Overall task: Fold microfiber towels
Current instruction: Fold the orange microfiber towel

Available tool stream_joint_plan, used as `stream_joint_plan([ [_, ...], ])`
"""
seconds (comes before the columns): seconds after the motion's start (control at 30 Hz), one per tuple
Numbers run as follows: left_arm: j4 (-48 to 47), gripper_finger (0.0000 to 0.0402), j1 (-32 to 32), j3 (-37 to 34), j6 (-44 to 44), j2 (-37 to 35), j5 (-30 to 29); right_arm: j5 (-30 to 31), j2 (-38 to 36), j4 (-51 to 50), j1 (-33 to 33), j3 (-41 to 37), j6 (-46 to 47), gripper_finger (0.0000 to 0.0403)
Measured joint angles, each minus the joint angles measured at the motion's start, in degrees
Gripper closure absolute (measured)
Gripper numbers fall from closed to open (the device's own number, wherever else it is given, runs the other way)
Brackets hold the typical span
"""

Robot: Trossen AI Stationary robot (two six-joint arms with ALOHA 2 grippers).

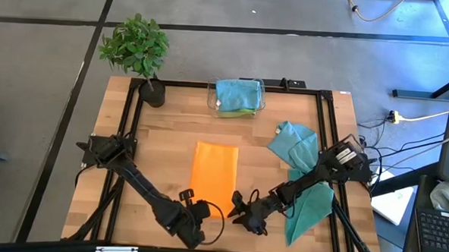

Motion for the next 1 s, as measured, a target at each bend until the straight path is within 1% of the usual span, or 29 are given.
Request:
stream_joint_plan([
  [0.1,-2.6,0.0401,-0.4,1.7,-0.6,-0.1,-1.3,2.6,0.7,0.3,0.0,0.8,0.2,0.0249],
  [0.23,-4.0,0.0401,-1.1,3.3,-0.6,-0.1,-3.6,2.7,0.7,-0.1,-0.6,0.9,0.7,0.0251],
  [0.3,-4.1,0.0401,-1.3,3.5,-0.6,-0.1,-3.8,1.8,0.7,-1.3,-1.0,0.9,0.7,0.0260],
  [0.37,-4.2,0.0401,-1.7,3.6,-0.6,-0.1,-3.8,-0.6,0.7,-2.8,-1.5,0.9,0.8,0.0274],
  [0.53,-4.4,0.0401,-2.2,3.6,-2.2,-0.1,-3.7,-2.1,0.7,-5.1,-1.6,1.0,0.6,0.0309],
  [0.77,-4.6,0.0401,-2.3,3.6,-2.2,-0.1,-3.7,-2.4,0.8,-6.2,-1.5,0.9,0.7,0.0319],
  [0.87,-4.6,0.0401,-2.3,3.6,-2.3,-0.1,-3.7,-2.4,0.8,-6.0,-1.3,0.9,0.6,0.0341],
  [1.0,-4.5,0.0402,-2.3,3.6,-2.3,-0.1,-3.6,-2.2,0.8,-6.0,-1.0,0.8,0.4,0.0391],
])
